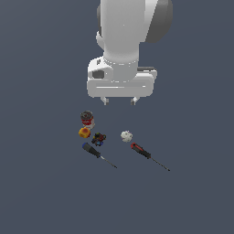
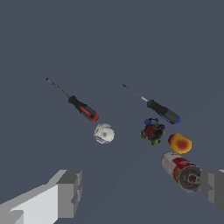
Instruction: Pick up a designated object from a clutter of objects.
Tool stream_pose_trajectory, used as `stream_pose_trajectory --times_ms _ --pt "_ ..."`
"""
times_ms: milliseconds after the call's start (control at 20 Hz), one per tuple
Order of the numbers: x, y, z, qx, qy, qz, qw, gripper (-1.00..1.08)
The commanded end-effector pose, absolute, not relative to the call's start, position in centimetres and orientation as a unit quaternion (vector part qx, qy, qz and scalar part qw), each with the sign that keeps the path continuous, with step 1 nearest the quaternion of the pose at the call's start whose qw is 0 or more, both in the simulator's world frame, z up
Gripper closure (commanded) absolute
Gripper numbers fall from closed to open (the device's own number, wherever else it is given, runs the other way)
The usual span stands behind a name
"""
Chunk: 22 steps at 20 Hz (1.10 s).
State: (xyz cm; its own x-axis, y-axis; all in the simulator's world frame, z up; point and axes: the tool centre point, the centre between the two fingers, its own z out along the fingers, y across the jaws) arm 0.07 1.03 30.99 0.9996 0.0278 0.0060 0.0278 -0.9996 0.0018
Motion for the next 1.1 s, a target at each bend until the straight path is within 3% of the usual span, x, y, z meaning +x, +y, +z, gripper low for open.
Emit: stream_pose_trajectory --times_ms 0,1050 --pt "0.1 1.0 31.0 1.0 0.014 0.003 0.001 -0.92" --pt "0.3 -0.6 30.1 1.0 -0.01 0.011 0.003 -0.92"
